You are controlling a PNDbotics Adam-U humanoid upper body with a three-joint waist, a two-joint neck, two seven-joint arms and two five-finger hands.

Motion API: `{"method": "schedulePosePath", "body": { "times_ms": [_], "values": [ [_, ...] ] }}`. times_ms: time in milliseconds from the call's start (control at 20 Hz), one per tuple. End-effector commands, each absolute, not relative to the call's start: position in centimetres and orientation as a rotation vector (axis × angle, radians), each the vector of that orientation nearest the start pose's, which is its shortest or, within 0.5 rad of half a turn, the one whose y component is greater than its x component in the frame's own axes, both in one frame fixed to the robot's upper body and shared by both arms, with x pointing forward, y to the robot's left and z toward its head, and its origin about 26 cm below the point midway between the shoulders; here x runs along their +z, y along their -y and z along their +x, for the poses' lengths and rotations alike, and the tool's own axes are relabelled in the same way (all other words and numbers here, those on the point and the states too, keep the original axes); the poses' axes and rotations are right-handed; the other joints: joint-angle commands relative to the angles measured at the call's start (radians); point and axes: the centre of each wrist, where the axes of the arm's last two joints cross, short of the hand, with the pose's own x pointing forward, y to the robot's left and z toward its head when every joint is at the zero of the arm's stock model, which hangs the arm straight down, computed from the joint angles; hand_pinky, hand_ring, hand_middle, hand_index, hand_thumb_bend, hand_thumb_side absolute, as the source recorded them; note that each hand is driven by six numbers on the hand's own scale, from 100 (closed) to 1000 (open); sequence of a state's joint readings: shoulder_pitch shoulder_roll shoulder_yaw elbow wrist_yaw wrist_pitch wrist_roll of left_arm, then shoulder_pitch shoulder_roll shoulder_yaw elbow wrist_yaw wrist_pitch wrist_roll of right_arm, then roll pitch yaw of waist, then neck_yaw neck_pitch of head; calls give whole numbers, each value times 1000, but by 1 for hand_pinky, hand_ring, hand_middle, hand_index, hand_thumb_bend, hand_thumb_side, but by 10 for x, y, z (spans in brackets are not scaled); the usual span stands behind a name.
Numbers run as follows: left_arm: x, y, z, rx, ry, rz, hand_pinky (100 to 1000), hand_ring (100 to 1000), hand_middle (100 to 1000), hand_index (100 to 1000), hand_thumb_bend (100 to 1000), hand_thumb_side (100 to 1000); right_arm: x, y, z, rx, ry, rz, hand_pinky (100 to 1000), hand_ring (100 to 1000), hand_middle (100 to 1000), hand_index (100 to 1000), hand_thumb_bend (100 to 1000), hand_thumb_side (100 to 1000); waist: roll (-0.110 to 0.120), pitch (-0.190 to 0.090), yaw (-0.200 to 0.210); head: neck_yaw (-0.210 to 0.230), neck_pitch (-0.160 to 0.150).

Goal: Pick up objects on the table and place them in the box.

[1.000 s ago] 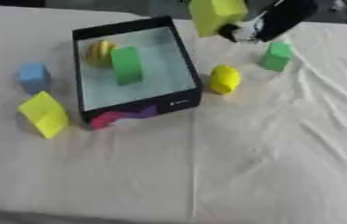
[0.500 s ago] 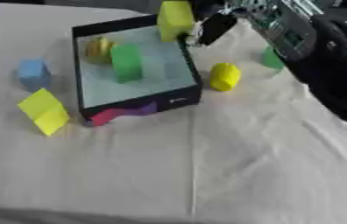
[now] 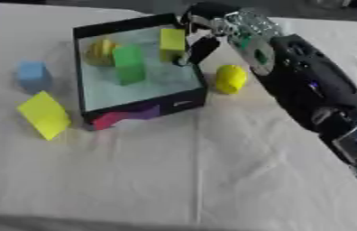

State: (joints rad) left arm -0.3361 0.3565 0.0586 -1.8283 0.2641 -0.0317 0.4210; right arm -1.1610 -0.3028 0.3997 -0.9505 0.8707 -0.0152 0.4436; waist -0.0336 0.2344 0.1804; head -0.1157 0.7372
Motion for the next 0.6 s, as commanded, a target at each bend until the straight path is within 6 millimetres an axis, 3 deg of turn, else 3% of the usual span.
{"method": "schedulePosePath", "body": {
  "times_ms": [50,200,450,600],
  "values": [
    [192,-290,327,277,2212,204,746,782,760,807,141,757,269,140,480,1684,1496,-912,839,840,799,907,448,336,-4,-21,-1,4,0],
    [191,-291,327,291,2211,209,743,784,761,805,144,756,276,143,479,1668,1510,-905,853,847,804,925,439,240,-4,-21,-3,6,0],
    [191,-292,327,320,2206,221,743,783,761,802,150,754,289,153,477,1591,1556,-891,844,834,797,920,409,210,-5,-23,-7,11,0],
    [188,-294,327,323,2192,232,742,783,761,802,146,763,307,170,471,1499,1619,-882,833,821,791,914,307,161,-7,-23,-16,20,0]
  ]
}}
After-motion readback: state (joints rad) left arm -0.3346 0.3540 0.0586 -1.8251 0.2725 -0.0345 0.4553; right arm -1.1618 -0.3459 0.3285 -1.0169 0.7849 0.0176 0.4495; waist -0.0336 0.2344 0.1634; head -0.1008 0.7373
